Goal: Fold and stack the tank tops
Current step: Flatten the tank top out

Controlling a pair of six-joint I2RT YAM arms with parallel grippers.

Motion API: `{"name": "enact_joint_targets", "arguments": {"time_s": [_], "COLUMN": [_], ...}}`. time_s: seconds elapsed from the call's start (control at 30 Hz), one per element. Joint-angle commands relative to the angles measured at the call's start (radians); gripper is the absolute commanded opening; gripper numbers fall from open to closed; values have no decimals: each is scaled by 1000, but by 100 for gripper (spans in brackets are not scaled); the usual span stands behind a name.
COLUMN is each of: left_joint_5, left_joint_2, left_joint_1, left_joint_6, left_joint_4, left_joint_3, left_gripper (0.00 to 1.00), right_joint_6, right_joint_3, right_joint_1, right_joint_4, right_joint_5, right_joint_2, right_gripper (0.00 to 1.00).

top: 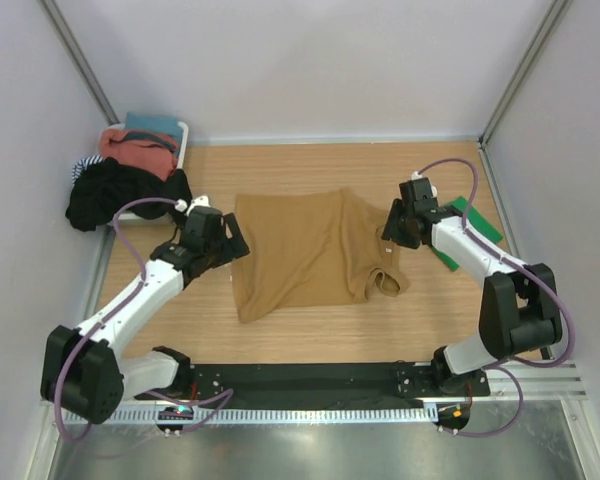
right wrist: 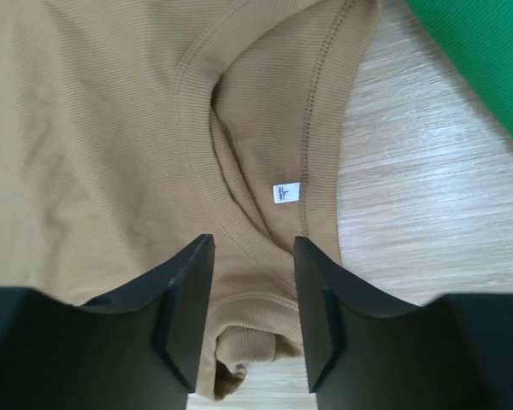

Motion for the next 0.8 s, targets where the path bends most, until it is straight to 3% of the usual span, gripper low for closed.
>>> {"name": "enact_joint_targets", "arguments": {"time_s": [0.0, 0.13, 0.53, 0.77], "left_joint_5": [80, 114, 13, 36], "left_joint_2": [87, 246, 514, 653], "left_joint_1": [40, 64, 67, 143], "left_joint_6": [-29, -23, 26, 41], "left_joint_4": [156, 178, 181, 152], "left_joint_3": [7, 68, 222, 332], "left_gripper": [81, 68, 53, 46], "right_joint_6": [47, 58, 82, 104], "right_joint_3": [-9, 4, 34, 128], "right_joint_1": [0, 1, -2, -2], "right_joint_4": [93, 120, 164, 98], "right_joint_5": [36, 62, 148, 267], "right_joint_2": [31, 106, 289, 387], "right_gripper": [46, 39, 24, 16]}}
